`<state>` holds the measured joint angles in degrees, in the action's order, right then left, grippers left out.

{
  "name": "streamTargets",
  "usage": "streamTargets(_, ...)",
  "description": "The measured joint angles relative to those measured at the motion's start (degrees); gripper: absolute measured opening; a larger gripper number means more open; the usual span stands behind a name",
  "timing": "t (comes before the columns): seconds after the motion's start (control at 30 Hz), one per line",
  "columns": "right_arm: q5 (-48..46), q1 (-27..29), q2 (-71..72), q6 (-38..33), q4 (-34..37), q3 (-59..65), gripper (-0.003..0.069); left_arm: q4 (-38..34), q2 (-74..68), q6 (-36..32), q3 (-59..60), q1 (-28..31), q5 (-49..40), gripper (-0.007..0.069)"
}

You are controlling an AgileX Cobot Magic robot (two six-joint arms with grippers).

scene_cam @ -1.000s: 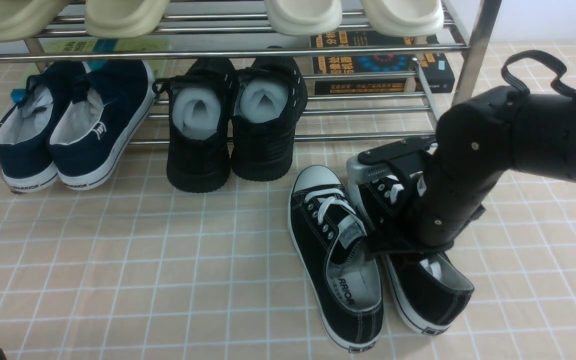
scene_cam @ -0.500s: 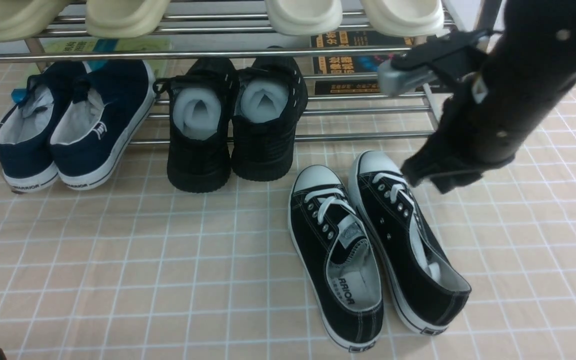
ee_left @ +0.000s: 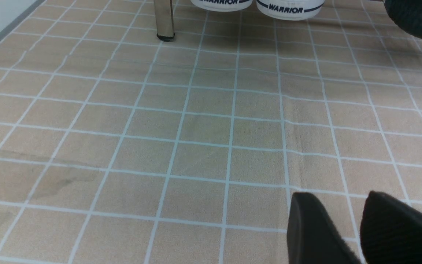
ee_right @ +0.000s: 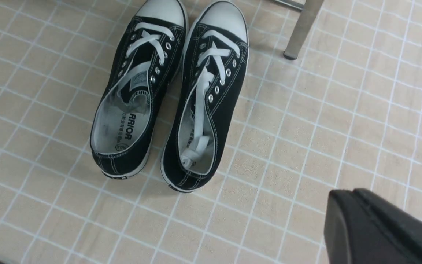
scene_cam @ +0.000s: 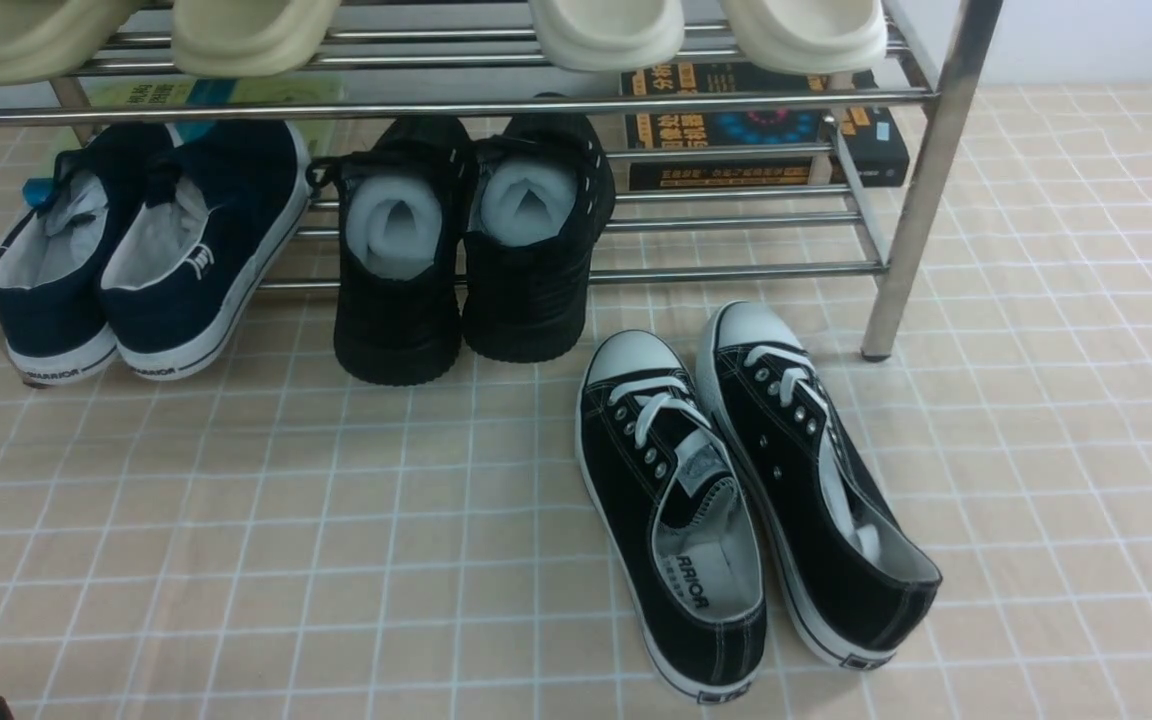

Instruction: Take the shoes off the shelf from the light coffee tablecloth by hand.

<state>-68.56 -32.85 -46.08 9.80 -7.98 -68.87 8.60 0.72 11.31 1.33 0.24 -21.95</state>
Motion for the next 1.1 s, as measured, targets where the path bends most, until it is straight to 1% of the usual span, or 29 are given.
streamTargets(0.03, 3.44, 0.0, 5.04, 0.0, 0.54, 4.76, -0.0015, 0.0, 0.0, 0.0, 0.0, 0.0, 0.0, 0.0239)
streamTargets(0.07, 4.84, 0.0, 6.77, 0.0, 0.69, 5.5, -0.0015, 0.0, 0.0, 0.0, 0.0, 0.0, 0.0, 0.0239)
streamTargets(0.17, 20.05, 0.0, 22.15, -0.12, 3.47, 20.16, -0.0015, 0.0, 0.0, 0.0, 0.0, 0.0, 0.0, 0.0239)
streamTargets(0.23, 28.98, 0.0, 28.67, -1.07, 4.02, 27.45, -0.0015, 0.0, 0.0, 0.0, 0.0, 0.0, 0.0, 0.0239)
streamTargets(0.27, 31.9, 0.0, 31.16, -1.63, 4.09, 31.07, -0.0015, 0.05, 0.0, 0.0, 0.0, 0.0, 0.0, 0.0239)
streamTargets(0.3, 32.55, 0.0, 32.29, -1.72, 4.15, 31.75, -0.0015, 0.05, 0.0, 0.0, 0.0, 0.0, 0.0, 0.0239)
streamTargets(0.33, 37.25, 0.0, 35.56, -2.16, 4.21, 36.09, -0.0015, 0.05, 0.0, 0.0, 0.0, 0.0, 0.0, 0.0239)
streamTargets(0.4, 41.0, 0.0, 38.06, -2.16, 4.21, 41.15, -0.0015, 0.05, 0.0, 0.0, 0.0, 0.0, 0.0, 0.0239)
streamTargets(0.6, 45.62, 0.0, 38.57, -2.18, 4.26, 46.66, -0.0014, 0.05, 0.0, 0.0, 0.0, 0.0, 0.0, 0.0239)
streamTargets(1.1, 45.97, 0.0, 38.57, -2.23, 4.04, 47.31, -0.0007, 0.09, 0.0, 0.0, 0.0, 0.0, 0.0, 0.0239)
